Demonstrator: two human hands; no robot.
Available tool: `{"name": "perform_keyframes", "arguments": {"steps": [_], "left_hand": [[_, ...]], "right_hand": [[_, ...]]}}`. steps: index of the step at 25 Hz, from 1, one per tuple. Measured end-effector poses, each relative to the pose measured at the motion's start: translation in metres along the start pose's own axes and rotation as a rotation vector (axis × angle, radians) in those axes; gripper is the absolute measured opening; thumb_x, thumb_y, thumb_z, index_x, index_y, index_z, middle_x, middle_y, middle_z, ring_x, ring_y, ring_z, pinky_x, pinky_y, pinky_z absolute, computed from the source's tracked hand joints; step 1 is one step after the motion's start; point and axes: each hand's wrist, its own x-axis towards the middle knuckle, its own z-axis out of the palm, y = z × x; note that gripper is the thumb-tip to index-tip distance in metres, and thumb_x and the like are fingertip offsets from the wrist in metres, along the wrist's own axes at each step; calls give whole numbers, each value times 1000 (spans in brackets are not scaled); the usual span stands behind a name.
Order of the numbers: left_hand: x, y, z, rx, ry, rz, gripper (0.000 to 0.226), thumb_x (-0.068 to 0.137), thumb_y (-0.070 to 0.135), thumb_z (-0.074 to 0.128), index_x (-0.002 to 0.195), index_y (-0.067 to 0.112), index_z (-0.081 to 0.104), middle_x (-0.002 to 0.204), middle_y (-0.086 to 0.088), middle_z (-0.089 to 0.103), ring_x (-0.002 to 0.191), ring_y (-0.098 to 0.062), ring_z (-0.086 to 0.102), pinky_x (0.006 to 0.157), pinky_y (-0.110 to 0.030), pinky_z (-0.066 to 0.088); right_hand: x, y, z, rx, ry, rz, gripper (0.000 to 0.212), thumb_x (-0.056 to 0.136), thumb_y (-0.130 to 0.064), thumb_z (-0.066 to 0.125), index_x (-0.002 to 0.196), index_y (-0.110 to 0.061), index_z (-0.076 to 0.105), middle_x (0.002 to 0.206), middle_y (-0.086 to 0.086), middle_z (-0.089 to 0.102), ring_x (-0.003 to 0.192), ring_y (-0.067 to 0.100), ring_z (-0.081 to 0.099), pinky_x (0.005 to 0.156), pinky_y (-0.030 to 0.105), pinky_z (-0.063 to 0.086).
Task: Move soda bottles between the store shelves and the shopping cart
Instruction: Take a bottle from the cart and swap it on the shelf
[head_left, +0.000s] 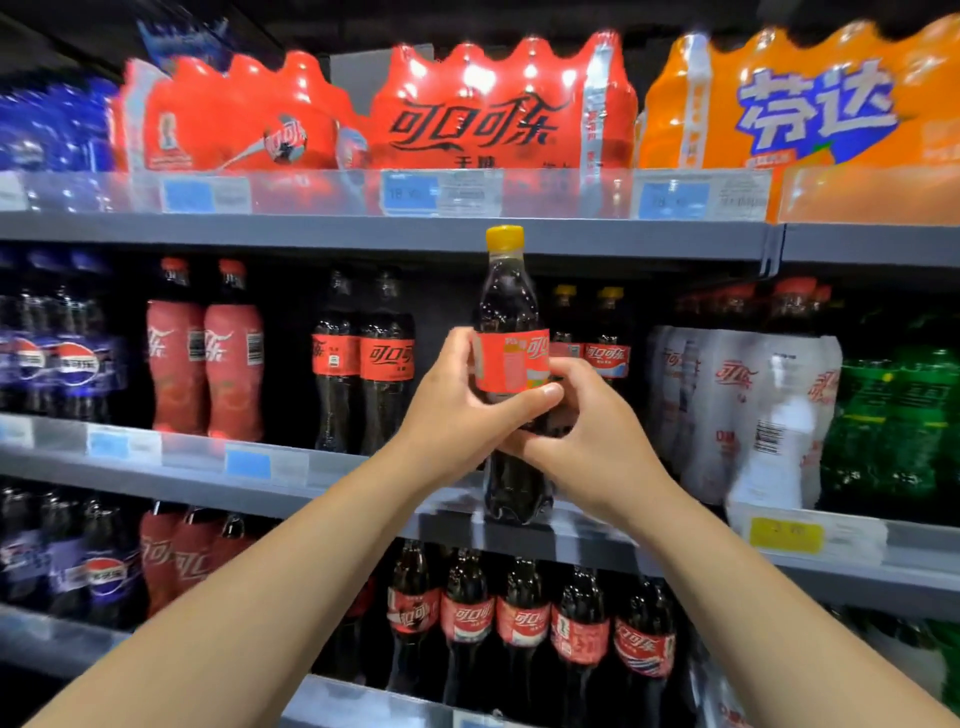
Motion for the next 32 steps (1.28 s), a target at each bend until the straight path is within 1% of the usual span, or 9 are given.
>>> {"name": "perform_keyframes", "arguments": {"steps": [3, 8, 10, 13, 17, 19, 26, 29, 32], "left_hand": [[11, -1, -18, 0, -100, -17, 45, 77, 32, 86, 114, 26, 61, 102, 14, 74, 94, 0, 70, 79, -13, 51], [20, 4, -35, 47, -156, 55, 53, 75, 30, 88, 121, 26, 61, 108, 6, 73, 100, -9, 70, 92, -27, 55], [26, 3, -40, 94, -169, 102, 65, 71, 35, 90, 128, 32, 57, 110, 14, 71, 99, -1, 67, 87, -19, 53], [36, -8, -41, 164, -204, 77, 71, 67, 43, 91, 129, 35, 56, 110, 17, 71, 100, 2, 66, 92, -26, 54], [43, -38, -41, 241, -255, -47, 66, 63, 67, 80, 119, 43, 55, 105, 18, 69, 93, 6, 66, 87, -23, 56], [48, -54, -42, 292, -243, -101, 58, 67, 74, 69, 115, 47, 52, 103, 17, 68, 91, 5, 65, 86, -24, 55], [51, -103, -26, 407, -262, -198, 48, 86, 46, 70, 126, 31, 50, 102, 16, 64, 89, -3, 64, 83, -28, 53], [47, -110, -27, 403, -235, -188, 42, 84, 49, 68, 120, 35, 51, 98, 19, 65, 87, -1, 64, 79, -27, 53], [44, -111, -30, 433, -223, -169, 30, 83, 51, 65, 108, 42, 50, 90, 20, 65, 82, 3, 61, 71, -22, 47]], "right_hand": [[14, -3, 13, 62, 24, 25, 70, 59, -33, 95, 116, -35, 55, 106, -16, 71, 94, -5, 68, 80, 15, 54], [18, -15, 26, 44, 133, -63, 72, 53, -50, 86, 114, -42, 49, 107, -28, 67, 96, -8, 66, 75, 13, 51], [20, -13, 30, 42, 174, -80, 72, 57, -46, 85, 117, -42, 45, 109, -30, 66, 96, -5, 67, 76, 20, 52], [28, -1, 34, -13, 203, -25, 67, 63, -36, 89, 115, -40, 46, 103, -30, 67, 92, -7, 66, 74, 19, 50], [38, 33, 24, -151, 177, 132, 59, 62, -29, 94, 107, -26, 56, 95, -17, 68, 89, 8, 68, 74, 26, 51], [42, 47, 18, -229, 141, 194, 60, 62, -27, 95, 112, -24, 60, 93, -18, 67, 87, 8, 66, 69, 20, 47], [81, 88, 17, -199, 95, 414, 85, 64, -27, 96, 135, -19, 50, 129, 2, 65, 116, 26, 63, 102, 45, 52], [98, 96, 27, -246, 47, 428, 89, 63, -33, 96, 138, -20, 50, 133, 0, 64, 122, 25, 61, 106, 41, 49], [109, 101, 37, -296, 35, 372, 79, 65, -33, 95, 131, -19, 56, 122, -2, 67, 114, 22, 62, 95, 29, 47]]}}
